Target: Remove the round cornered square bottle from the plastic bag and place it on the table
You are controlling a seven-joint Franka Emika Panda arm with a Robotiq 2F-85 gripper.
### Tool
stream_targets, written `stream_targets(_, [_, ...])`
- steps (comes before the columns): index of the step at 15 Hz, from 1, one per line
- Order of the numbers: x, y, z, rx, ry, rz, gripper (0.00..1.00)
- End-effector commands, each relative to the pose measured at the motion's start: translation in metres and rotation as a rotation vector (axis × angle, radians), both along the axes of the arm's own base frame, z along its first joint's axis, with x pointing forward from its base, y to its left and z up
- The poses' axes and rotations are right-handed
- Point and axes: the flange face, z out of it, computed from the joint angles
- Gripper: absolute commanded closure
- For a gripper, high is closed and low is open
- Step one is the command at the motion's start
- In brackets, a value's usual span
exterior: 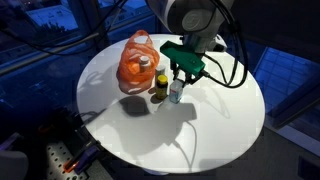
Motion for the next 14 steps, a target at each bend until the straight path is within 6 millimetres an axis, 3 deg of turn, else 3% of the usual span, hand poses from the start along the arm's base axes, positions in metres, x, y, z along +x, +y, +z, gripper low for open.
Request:
stream_targets(1, [0.002, -0.002, 0.006, 0.023, -0.026, 0.013, 0.20])
stream_targets(4, [0.003, 0.002, 0.017, 0.006, -0.034, 0.019, 0.01])
stream_targets(9, [0.008, 0.019, 0.043, -0.070, -0.042, 0.029, 0.00])
stream_targets(14, [0.019, 0.059, 0.072, -0.214, -0.045, 0.020, 0.00])
